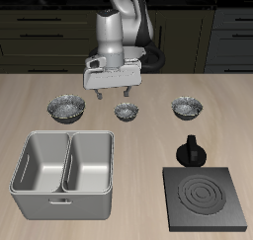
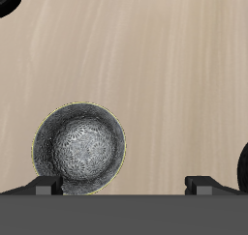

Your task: Turn off the stove and place the smallest bowl in the left side of the drainer and the medium bowl in the right side

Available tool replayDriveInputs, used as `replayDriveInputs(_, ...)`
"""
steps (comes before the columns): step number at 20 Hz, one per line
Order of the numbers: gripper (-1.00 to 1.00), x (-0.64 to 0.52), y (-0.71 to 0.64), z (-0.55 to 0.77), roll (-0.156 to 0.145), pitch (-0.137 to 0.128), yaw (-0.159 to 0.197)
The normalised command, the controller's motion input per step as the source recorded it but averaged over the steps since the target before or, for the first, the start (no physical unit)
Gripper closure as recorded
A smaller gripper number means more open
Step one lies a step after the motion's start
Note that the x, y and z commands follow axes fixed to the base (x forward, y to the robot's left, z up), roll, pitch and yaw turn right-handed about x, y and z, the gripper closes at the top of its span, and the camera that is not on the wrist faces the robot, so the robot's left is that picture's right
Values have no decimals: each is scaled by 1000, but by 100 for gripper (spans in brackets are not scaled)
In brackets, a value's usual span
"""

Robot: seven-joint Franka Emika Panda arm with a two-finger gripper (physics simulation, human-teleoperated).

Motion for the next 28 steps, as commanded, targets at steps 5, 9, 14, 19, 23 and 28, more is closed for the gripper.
replayDriveInputs(5,-100,58,-65,-33,-28,-11,-20)
replayDriveInputs(9,-100,40,-7,-109,23,-38,-8)
replayDriveInputs(14,-100,86,47,-95,21,-23,-39)
replayDriveInputs(19,-100,87,249,-191,20,-15,-30)
replayDriveInputs(23,-100,11,104,-109,15,-6,-9)
replayDriveInputs(28,-100,-22,91,-175,6,14,-19)
